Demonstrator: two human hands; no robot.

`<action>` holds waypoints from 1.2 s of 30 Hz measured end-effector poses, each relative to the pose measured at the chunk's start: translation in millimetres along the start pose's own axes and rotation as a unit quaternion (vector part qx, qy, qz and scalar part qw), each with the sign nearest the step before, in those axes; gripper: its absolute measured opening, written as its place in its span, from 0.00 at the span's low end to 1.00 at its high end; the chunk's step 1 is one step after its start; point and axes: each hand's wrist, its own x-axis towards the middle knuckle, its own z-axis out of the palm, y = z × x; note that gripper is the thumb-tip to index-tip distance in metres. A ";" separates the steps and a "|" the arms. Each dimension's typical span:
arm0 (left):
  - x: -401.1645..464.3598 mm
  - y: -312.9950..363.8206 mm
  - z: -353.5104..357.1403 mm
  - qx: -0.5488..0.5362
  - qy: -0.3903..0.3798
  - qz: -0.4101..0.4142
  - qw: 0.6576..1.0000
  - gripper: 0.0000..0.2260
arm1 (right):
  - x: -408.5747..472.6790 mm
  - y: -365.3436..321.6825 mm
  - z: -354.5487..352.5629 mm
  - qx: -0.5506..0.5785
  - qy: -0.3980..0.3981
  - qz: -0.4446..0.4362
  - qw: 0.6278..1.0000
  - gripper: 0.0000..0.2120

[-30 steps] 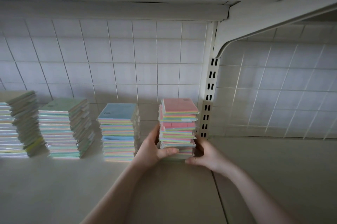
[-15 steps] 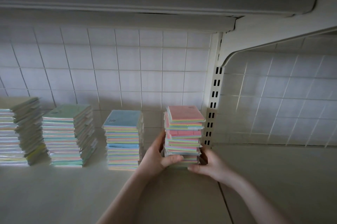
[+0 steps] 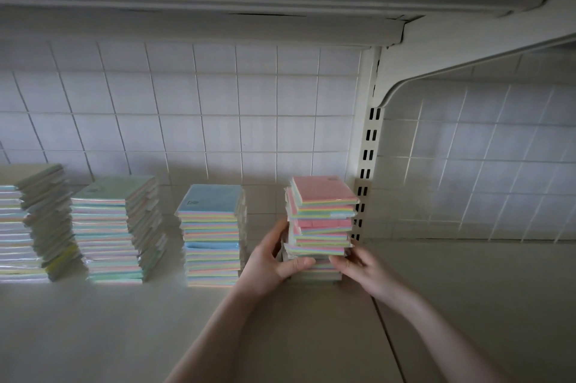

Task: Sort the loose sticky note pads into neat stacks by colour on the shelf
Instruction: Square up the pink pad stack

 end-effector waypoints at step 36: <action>28.6 76.8 13.6 -0.234 0.157 -0.126 0.951 0.26 | 55.3 -56.5 1.7 0.276 0.203 0.100 0.934 0.29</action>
